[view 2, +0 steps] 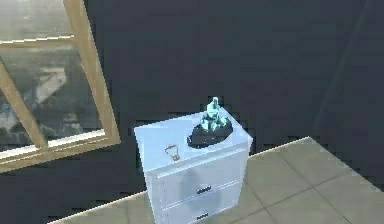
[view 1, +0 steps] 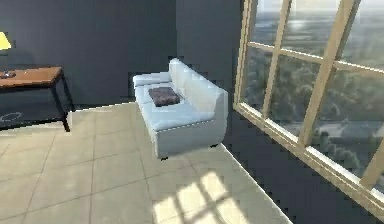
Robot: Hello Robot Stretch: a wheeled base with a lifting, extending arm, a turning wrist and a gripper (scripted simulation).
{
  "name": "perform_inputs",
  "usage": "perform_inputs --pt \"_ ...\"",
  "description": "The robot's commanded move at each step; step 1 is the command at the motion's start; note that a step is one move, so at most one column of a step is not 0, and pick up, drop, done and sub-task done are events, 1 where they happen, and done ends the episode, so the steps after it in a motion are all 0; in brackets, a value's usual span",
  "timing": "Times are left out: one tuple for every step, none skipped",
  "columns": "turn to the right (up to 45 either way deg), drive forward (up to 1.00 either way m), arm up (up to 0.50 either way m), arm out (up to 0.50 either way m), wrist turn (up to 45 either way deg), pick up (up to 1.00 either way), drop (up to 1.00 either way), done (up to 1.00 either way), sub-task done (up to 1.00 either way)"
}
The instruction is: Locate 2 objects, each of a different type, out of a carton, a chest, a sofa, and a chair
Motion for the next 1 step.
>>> perform_inputs --pt "0.0 0.85 0.00 0.00 0.0 0.00 0.00 0.00 0.00"
